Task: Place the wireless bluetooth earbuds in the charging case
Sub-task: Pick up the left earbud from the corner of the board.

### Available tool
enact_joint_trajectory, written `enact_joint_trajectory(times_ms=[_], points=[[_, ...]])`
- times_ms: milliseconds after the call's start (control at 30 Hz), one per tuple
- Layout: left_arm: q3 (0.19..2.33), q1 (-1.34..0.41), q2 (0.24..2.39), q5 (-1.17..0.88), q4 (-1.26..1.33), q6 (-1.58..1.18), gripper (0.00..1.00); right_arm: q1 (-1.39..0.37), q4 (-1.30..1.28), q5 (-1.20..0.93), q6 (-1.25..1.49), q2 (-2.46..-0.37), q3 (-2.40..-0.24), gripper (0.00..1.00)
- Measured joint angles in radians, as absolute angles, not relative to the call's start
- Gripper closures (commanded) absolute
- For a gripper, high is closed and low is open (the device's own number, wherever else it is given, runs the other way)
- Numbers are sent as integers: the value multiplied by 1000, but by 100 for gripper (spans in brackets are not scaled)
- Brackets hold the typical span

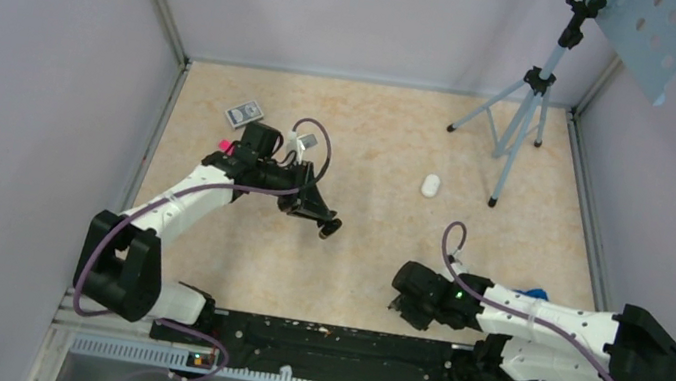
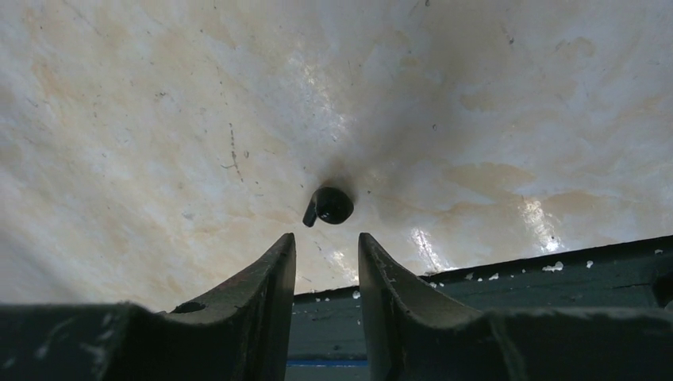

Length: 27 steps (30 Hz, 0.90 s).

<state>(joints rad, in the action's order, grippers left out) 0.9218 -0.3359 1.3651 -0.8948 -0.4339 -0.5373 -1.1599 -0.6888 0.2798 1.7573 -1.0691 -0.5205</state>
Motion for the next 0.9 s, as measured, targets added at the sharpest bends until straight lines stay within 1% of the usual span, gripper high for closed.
enact_joint_trajectory(times_ms=[400,667,733,833,900], points=[[922,-336,1367,-922,-419,-520,100,-1110,-644,270,1750,-1128,-510,73],[922,-336,1378,-928,-418,-510,100,-1078,-607,251,1731,-1155,-510,80],[922,-336,1384,-928,-418,-509,100,-1074,-602,246,1728,-1157,-510,79],[922,-336,1388,-929,-417,-505,100,-1070,-584,237,1719,-1164,-510,75],[922,-336,1391,-930,-417,-503,100,-1068,-569,232,1712,-1170,-510,73]])
